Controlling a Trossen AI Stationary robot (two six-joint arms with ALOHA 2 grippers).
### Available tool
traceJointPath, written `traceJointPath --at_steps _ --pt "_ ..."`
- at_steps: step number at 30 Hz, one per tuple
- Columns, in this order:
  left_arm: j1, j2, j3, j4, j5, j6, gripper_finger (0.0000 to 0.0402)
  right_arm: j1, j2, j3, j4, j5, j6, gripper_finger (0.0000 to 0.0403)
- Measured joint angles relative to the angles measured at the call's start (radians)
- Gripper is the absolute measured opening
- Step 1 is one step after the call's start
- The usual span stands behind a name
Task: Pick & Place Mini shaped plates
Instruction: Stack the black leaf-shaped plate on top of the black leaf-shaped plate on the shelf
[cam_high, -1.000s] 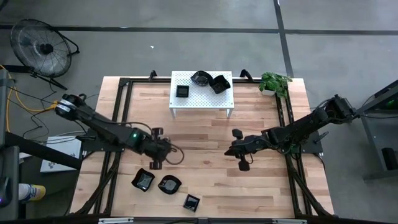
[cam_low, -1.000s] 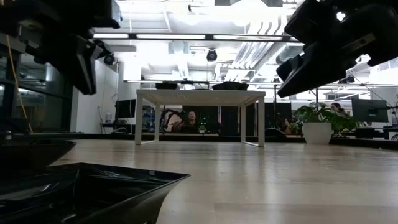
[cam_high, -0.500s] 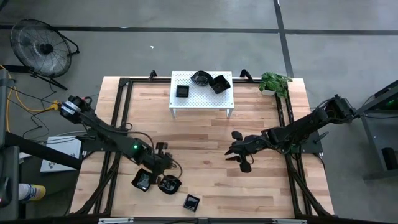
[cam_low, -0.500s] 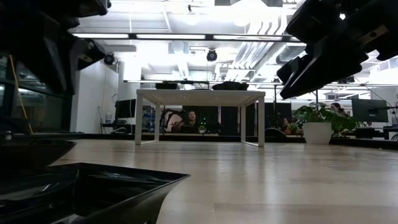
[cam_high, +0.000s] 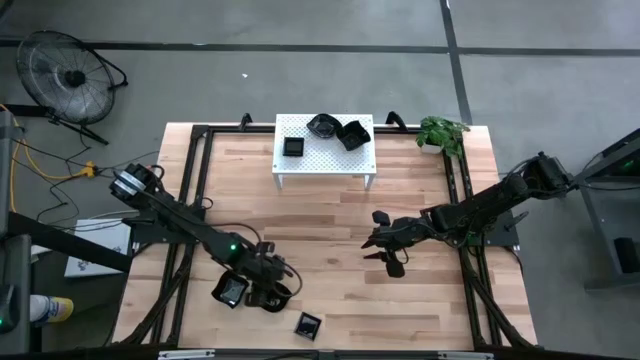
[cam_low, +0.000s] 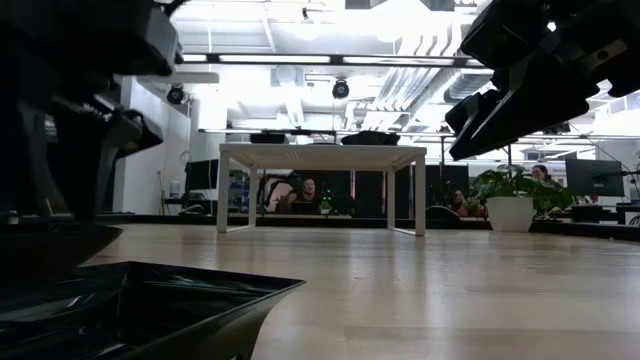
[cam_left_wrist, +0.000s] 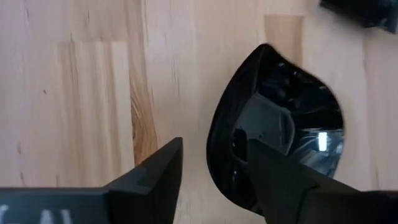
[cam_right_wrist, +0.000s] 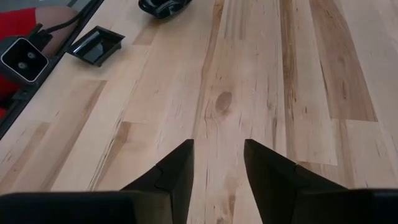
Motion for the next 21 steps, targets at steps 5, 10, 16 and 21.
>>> traceJointPath --at_steps 5,10,16,21 --pt "0.000 0.035 0.000 0.009 0.027 -0.022 0.0192 0.000 0.000 0.000 0.000 0.000 0.001 0.0136" --pt "0.000 0.047 0.000 0.004 0.029 -0.043 0.0193 0.000 0.000 0.000 0.000 0.000 0.003 0.0136" --pt "0.000 0.047 0.000 0.004 0.029 -0.058 0.0184 0.000 0.000 0.000 0.000 0.000 0.003 0.0136" --pt "0.000 0.047 0.000 0.002 0.043 -0.059 0.0141 0.000 0.000 0.000 0.000 0.000 0.003 0.0135"
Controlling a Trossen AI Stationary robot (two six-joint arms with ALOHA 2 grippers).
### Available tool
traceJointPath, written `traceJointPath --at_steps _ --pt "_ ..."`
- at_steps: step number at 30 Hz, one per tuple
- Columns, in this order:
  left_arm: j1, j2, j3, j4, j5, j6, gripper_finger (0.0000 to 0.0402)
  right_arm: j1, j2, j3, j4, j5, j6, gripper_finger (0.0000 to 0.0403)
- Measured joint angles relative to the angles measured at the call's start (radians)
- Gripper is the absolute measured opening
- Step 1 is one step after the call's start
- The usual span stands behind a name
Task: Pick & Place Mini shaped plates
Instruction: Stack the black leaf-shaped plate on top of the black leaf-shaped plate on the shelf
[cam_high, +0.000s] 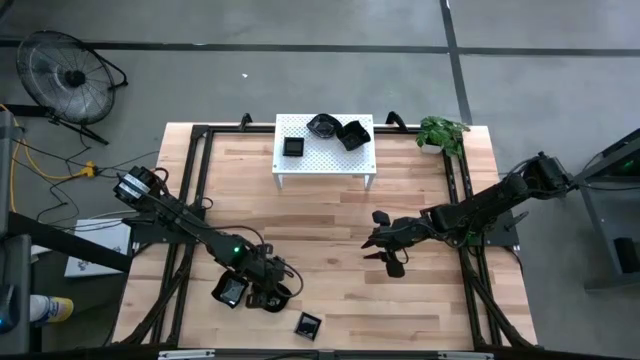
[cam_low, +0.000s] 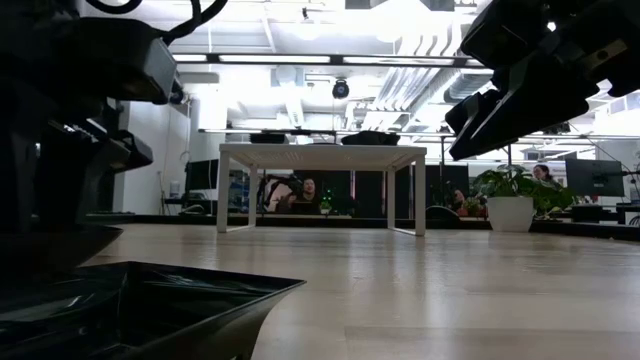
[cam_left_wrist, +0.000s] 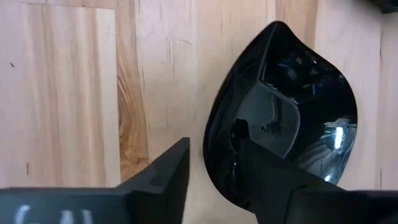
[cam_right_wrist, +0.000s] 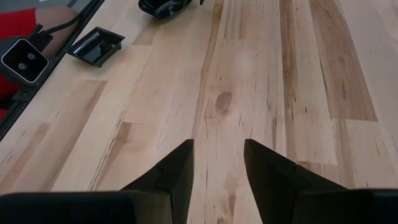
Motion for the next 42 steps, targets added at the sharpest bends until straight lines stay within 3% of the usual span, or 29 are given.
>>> traceJointPath --at_steps 12,26,36,42 --pt "0.000 -0.001 0.001 0.001 -0.001 0.014 0.0011 0.000 0.000 0.000 0.000 0.000 0.000 0.0135" --pt "0.000 -0.007 0.001 0.001 -0.058 0.044 0.0001 0.000 0.000 0.000 0.000 0.000 0.000 0.0135" --pt "-0.002 -0.020 0.060 -0.009 -0.267 0.173 0.0000 0.003 0.003 0.000 0.027 0.021 -0.003 0.0135" --pt "-0.021 -0.020 0.111 -0.004 -0.587 0.250 0.0000 0.044 0.003 0.000 0.037 0.139 -0.011 0.0135"
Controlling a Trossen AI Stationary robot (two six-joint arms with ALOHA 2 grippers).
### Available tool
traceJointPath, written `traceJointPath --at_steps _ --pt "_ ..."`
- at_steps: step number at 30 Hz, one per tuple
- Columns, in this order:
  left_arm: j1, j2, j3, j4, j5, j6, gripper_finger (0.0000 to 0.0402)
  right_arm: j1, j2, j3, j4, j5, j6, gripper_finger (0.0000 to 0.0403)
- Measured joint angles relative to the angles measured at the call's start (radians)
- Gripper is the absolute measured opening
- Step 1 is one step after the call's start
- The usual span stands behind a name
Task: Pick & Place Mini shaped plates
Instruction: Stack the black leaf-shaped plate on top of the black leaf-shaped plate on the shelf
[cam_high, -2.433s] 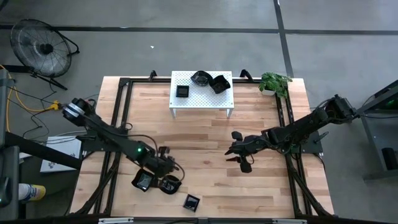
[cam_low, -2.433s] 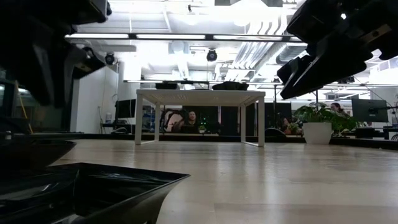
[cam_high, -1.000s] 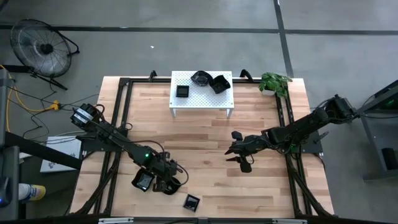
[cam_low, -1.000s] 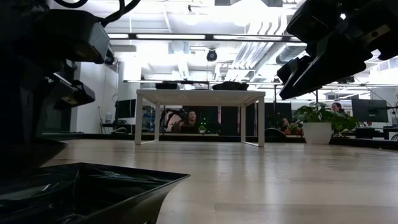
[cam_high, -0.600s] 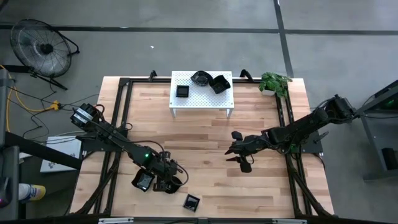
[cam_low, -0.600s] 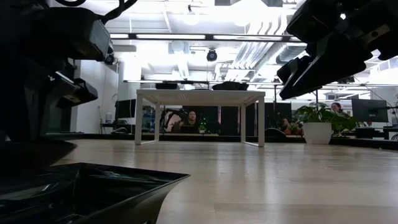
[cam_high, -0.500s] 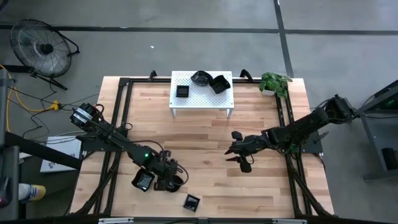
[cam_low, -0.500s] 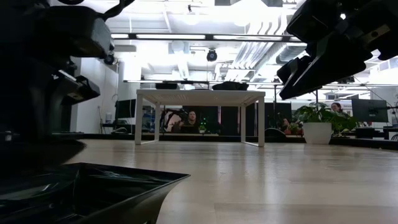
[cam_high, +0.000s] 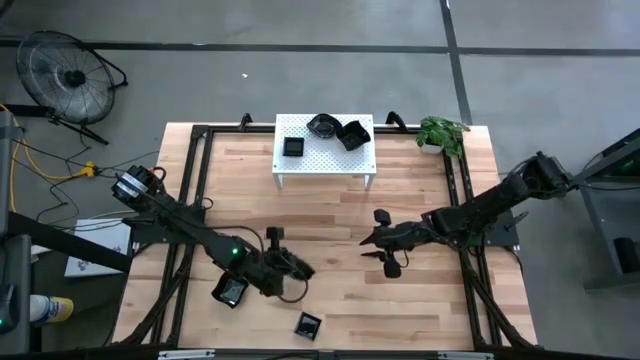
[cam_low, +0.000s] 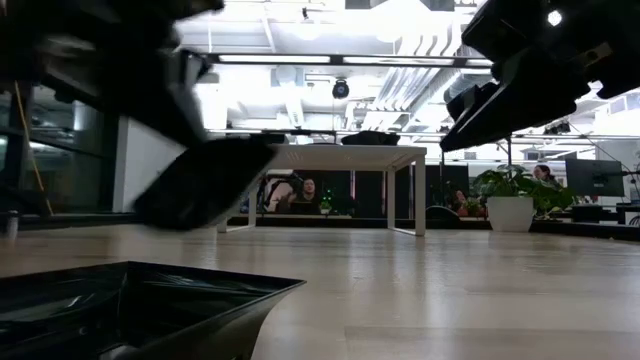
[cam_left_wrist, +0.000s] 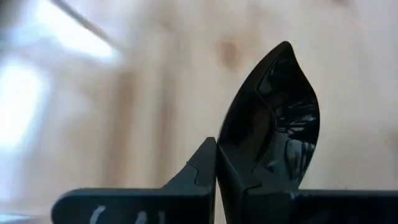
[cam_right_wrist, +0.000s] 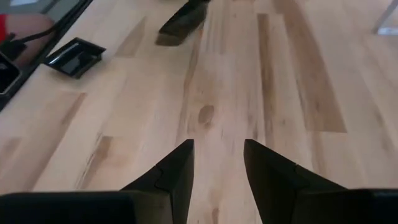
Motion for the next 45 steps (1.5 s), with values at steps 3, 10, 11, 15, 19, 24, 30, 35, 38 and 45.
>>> traceJointPath --at_steps 3,10,11,15,19,24,30,35,38,45 --pt "-0.012 0.000 0.025 0.015 -0.192 0.043 0.0000 0.027 0.000 0.000 0.027 0.076 -0.014 0.0135" --pt "-0.021 0.000 0.066 0.125 -0.532 0.181 0.0000 0.076 0.000 0.000 0.216 0.185 -0.090 0.0135" --pt "-0.019 0.000 0.066 0.164 -0.569 0.220 0.0000 0.080 0.001 0.000 0.241 0.193 -0.103 0.0135" --pt "-0.018 0.000 0.067 0.312 -0.699 0.372 0.0000 0.089 0.024 0.000 0.318 0.250 -0.150 0.0135" --pt "-0.018 0.000 0.068 0.417 -0.811 0.480 0.0000 0.088 0.090 0.000 0.462 0.304 -0.202 0.0135" --pt "-0.005 0.000 0.068 0.478 -0.893 0.536 0.0000 0.080 0.191 0.000 0.723 0.452 -0.282 0.0135" --pt "0.043 0.009 0.068 0.501 -0.899 0.533 0.0000 0.065 0.281 0.000 1.025 0.545 -0.379 0.0135" --pt "0.086 0.040 0.067 0.548 -0.904 0.534 0.0000 0.033 0.334 0.002 1.111 0.565 -0.364 0.0135" --pt "0.107 0.057 0.067 0.567 -0.903 0.534 0.0000 0.012 0.349 0.014 1.115 0.539 -0.339 0.0135" --pt "0.119 0.060 0.067 0.590 -0.902 0.541 0.0000 -0.034 0.360 0.040 1.110 0.524 -0.325 0.0135"
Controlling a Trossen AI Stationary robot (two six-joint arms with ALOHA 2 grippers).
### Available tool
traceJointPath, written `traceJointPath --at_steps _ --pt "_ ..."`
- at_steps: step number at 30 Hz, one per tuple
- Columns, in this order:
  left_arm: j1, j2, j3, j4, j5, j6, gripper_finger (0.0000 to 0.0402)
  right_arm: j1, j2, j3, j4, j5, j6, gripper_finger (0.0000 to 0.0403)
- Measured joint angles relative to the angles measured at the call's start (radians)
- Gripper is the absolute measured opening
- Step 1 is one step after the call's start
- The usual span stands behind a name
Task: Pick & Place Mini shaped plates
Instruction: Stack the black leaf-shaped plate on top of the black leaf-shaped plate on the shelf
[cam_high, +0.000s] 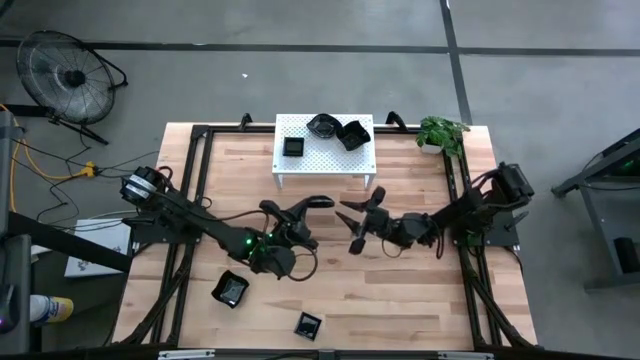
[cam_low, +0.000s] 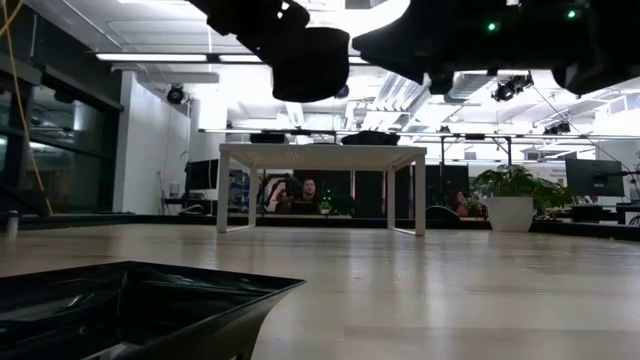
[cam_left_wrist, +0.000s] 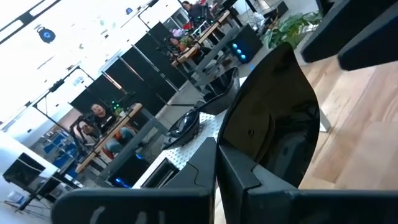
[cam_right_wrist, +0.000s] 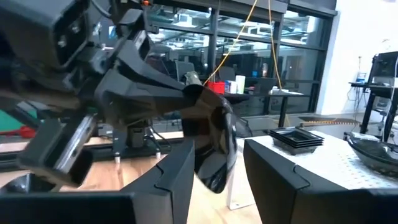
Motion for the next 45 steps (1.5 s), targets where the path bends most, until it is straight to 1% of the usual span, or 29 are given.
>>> traceJointPath --at_steps 3,8,10,17,21,34,39,42,45 --pt "0.000 0.000 0.000 0.015 -0.002 0.002 0.0000 -0.019 0.000 0.009 -0.009 -0.012 0.024 0.0135" --pt "0.001 0.000 0.000 0.019 -0.002 0.019 0.0000 -0.052 0.000 0.027 -0.089 -0.078 0.089 0.0135" --pt "0.001 0.000 0.000 0.020 -0.002 0.019 0.0000 -0.060 0.000 0.038 -0.115 -0.085 0.103 0.0135" --pt "0.001 0.000 0.000 0.019 -0.002 0.023 0.0000 -0.076 0.000 0.050 -0.124 -0.094 0.091 0.0130" --pt "0.001 0.000 0.000 0.018 -0.001 0.026 0.0000 -0.076 0.000 0.050 -0.138 -0.093 0.096 0.0113" --pt "0.003 0.000 0.000 0.024 0.011 0.021 0.0000 -0.077 0.000 0.050 -0.138 -0.088 0.092 0.0035" --pt "0.021 -0.001 0.000 0.036 0.054 0.018 0.0000 -0.077 0.000 0.048 -0.142 -0.070 0.089 0.0008" --pt "0.035 -0.003 0.000 0.045 0.088 0.018 0.0000 -0.078 0.000 0.047 -0.144 -0.060 0.090 0.0004" --pt "0.040 -0.003 0.000 0.045 0.098 0.018 0.0000 -0.078 0.000 0.046 -0.145 -0.050 0.090 0.0002"
